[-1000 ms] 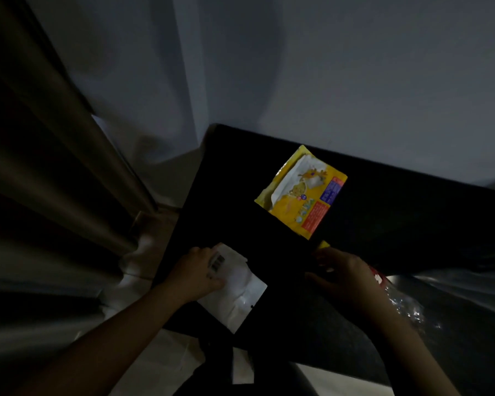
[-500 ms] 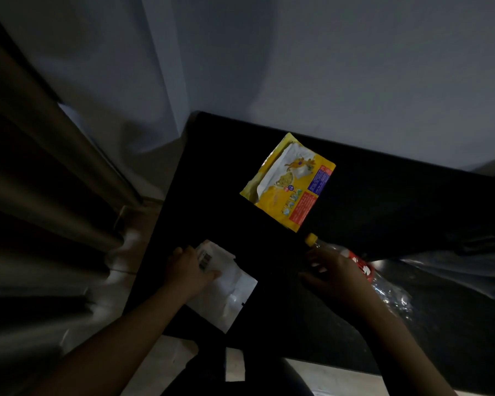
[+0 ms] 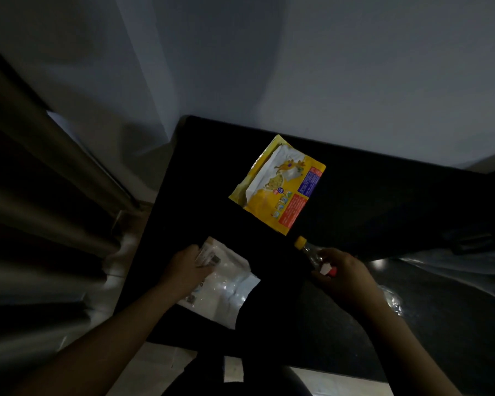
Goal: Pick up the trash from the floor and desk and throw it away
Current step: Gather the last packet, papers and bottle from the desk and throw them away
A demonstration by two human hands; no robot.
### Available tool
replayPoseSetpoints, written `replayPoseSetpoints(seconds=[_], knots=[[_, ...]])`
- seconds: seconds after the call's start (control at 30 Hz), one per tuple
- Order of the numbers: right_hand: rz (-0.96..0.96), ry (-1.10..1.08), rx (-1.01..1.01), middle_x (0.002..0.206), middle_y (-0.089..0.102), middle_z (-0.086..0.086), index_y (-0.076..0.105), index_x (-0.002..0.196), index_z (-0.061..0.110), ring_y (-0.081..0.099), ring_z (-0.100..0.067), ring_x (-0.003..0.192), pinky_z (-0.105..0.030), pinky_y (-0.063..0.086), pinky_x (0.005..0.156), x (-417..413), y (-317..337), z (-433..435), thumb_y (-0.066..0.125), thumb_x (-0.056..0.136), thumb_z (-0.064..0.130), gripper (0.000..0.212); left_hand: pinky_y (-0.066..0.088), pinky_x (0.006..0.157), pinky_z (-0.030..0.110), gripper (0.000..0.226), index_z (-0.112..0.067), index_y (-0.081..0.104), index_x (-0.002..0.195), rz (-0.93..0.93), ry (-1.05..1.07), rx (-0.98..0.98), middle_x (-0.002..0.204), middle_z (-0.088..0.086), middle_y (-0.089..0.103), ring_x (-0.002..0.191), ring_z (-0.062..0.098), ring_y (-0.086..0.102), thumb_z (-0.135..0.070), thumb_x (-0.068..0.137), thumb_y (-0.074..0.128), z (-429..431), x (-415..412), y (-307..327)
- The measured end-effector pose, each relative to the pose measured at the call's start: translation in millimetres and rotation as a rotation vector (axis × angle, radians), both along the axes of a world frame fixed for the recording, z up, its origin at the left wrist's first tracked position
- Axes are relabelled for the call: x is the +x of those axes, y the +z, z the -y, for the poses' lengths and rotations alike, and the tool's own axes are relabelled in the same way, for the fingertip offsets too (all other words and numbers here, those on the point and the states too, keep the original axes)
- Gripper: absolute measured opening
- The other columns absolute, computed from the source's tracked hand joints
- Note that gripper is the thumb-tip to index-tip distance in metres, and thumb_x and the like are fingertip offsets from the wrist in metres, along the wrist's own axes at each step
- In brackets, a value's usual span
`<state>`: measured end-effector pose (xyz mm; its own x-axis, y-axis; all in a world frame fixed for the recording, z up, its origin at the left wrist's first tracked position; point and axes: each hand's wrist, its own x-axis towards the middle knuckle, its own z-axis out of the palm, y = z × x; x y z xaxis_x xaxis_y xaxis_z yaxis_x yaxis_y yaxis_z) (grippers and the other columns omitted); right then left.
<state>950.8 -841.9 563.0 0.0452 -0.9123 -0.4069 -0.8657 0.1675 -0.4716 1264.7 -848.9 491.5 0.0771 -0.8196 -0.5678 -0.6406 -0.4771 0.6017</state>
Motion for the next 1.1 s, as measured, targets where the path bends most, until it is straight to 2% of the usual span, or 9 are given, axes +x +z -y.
replayPoseSetpoints(seconds=[0.1,0.23,0.43,0.6,0.73,0.87,0.93,1.0,1.1], knots=[[-0.047,-0.048,0.026,0.117,0.052,0.001,0.052,0.125,0.022,0.053,-0.013,0.097,-0.031,0.052,0.080,-10.7,-7.3,5.8,0.072,0.081,0.032,0.049,0.048,0.080,0.035,0.035,-0.004,0.056,0.115,-0.102,0.016,-0.011,0.109,0.014,0.060,0.099,0.029,0.058,-0.018,0.086,0.069,11.3,-8.7,18.7],[-0.135,-0.031,0.055,0.132,0.046,-0.006,0.043,0.137,0.020,0.048,-0.023,0.116,-0.041,0.047,0.095,-25.8,-21.5,13.3,0.072,0.078,0.041,0.069,0.046,0.064,0.024,0.020,-0.008,0.061,0.099,-0.120,0.117,-0.080,0.095,0.009,0.066,0.086,0.024,0.063,-0.013,0.082,0.072,22.6,-24.2,38.0],[-0.224,0.019,0.143,0.143,0.038,-0.006,0.028,0.146,0.020,0.042,-0.024,0.128,-0.042,0.040,0.105,-42.0,-47.0,15.9,0.069,0.078,0.048,0.084,0.053,0.086,0.043,0.018,-0.007,0.065,0.103,-0.185,0.244,-0.051,0.101,0.015,0.069,0.093,0.030,0.066,-0.014,0.087,0.066,45.7,-48.6,58.8],[-0.192,0.014,0.178,0.132,0.047,-0.004,0.033,0.140,0.023,0.051,-0.022,0.115,-0.037,0.048,0.094,-61.1,-62.4,24.5,0.071,0.076,0.048,0.079,0.051,0.091,0.042,0.026,0.000,0.062,0.115,-0.243,0.277,-0.026,0.112,0.018,0.066,0.102,0.032,0.063,-0.012,0.093,0.057,65.8,-75.5,66.6],[-0.128,-0.156,0.137,0.117,0.053,-0.004,0.041,0.129,0.024,0.056,-0.019,0.095,-0.032,0.049,0.074,-75.3,-69.0,36.6,0.070,0.074,0.054,0.069,0.051,0.091,0.046,0.025,0.000,0.060,0.117,-0.300,0.357,-0.006,0.111,0.021,0.065,0.100,0.034,0.063,-0.010,0.095,0.053,78.6,-93.0,65.4],[-0.123,-0.299,0.016,0.116,0.054,-0.010,0.039,0.131,0.017,0.059,-0.026,0.095,-0.032,0.046,0.067,-87.2,-74.8,56.0,0.068,0.078,0.049,0.068,0.052,0.076,0.037,0.026,-0.001,0.057,0.120,-0.470,0.485,0.047,0.097,0.014,0.065,0.082,0.024,0.063,-0.007,0.095,0.052,97.1,-111.9,61.1],[-0.112,-0.292,-0.009,0.119,0.052,-0.013,0.034,0.136,0.015,0.058,-0.028,0.098,-0.031,0.043,0.067,-89.0,-76.1,67.2,0.068,0.081,0.044,0.071,0.054,0.069,0.033,0.030,-0.002,0.054,0.125,-0.542,0.521,0.056,0.102,0.014,0.064,0.081,0.022,0.063,-0.006,0.095,0.051,108.4,-121.6,58.0],[-0.092,-0.290,-0.003,0.122,0.049,-0.014,0.032,0.139,0.014,0.057,-0.029,0.101,-0.033,0.045,0.071,-88.3,-77.5,76.6,0.066,0.084,0.039,0.070,0.052,0.069,0.035,0.037,-0.004,0.048,0.133,-0.600,0.563,0.060,0.115,0.017,0.061,0.090,0.026,0.064,-0.006,0.096,0.050,120.9,-132.5,52.5],[-0.046,-0.302,-0.035,0.128,0.044,-0.015,0.026,0.144,0.013,0.055,-0.031,0.106,-0.038,0.049,0.080,-85.7,-81.6,85.0,0.061,0.088,0.038,0.070,0.048,0.083,0.042,0.044,-0.003,0.038,0.141,-0.619,0.663,0.061,0.132,0.021,0.052,0.115,0.038,0.056,-0.005,0.098,0.047,141.4,-150.3,43.2]])
